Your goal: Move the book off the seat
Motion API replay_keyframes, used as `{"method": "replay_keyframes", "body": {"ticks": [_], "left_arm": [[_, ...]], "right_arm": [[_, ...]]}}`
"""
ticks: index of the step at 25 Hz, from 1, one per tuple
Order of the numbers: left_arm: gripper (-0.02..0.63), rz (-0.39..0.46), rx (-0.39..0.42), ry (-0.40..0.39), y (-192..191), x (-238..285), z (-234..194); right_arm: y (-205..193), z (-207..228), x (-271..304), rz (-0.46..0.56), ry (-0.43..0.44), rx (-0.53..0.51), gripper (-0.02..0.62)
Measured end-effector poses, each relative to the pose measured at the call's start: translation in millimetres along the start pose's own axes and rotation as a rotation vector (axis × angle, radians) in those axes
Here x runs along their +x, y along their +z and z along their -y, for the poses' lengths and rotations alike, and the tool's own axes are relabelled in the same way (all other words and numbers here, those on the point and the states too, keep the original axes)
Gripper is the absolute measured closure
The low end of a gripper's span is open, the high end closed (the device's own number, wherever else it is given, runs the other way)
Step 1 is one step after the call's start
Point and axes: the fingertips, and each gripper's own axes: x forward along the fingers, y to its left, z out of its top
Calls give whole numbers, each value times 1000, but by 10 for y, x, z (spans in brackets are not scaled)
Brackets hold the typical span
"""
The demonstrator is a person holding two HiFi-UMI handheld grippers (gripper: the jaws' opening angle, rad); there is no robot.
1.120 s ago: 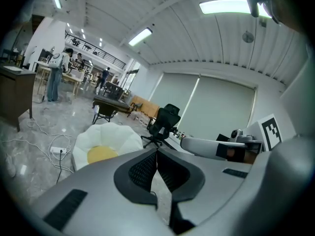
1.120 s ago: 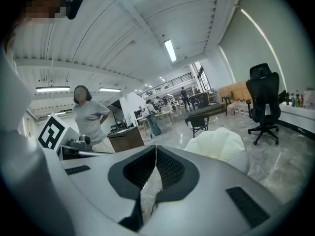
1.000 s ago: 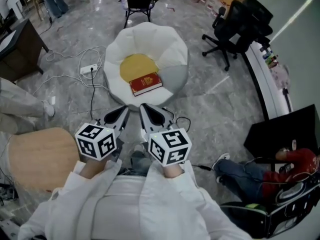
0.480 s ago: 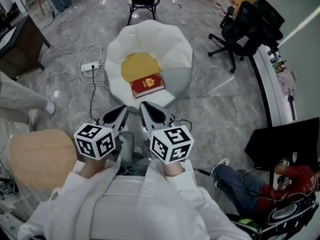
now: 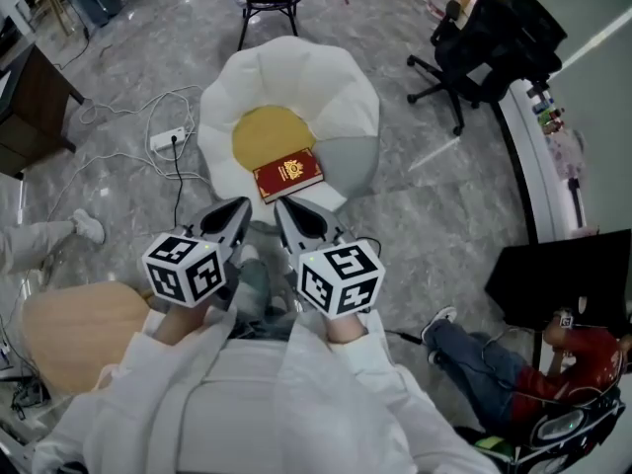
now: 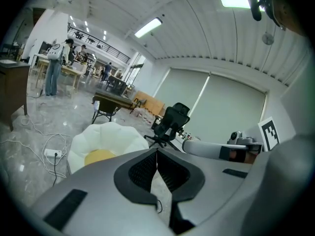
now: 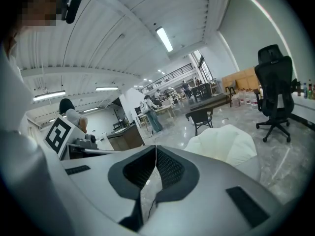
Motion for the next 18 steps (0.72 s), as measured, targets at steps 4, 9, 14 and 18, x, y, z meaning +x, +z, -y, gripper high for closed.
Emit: {"method": "replay_keyframes", "body": {"ticks": [4, 9, 14, 18], "left_arm": [[600, -10, 12, -31, 256, 189, -224], [600, -29, 31, -80, 520, 361, -519], [600, -44, 18, -121, 602, 505, -794], [600, -64, -3, -134, 610, 618, -900]], "right_arm": [[184, 110, 345, 2, -21, 3, 583], [359, 203, 737, 7, -67, 14, 583], [415, 279, 949, 24, -113, 40, 583], [418, 360, 1009, 33, -129, 68, 583]]}}
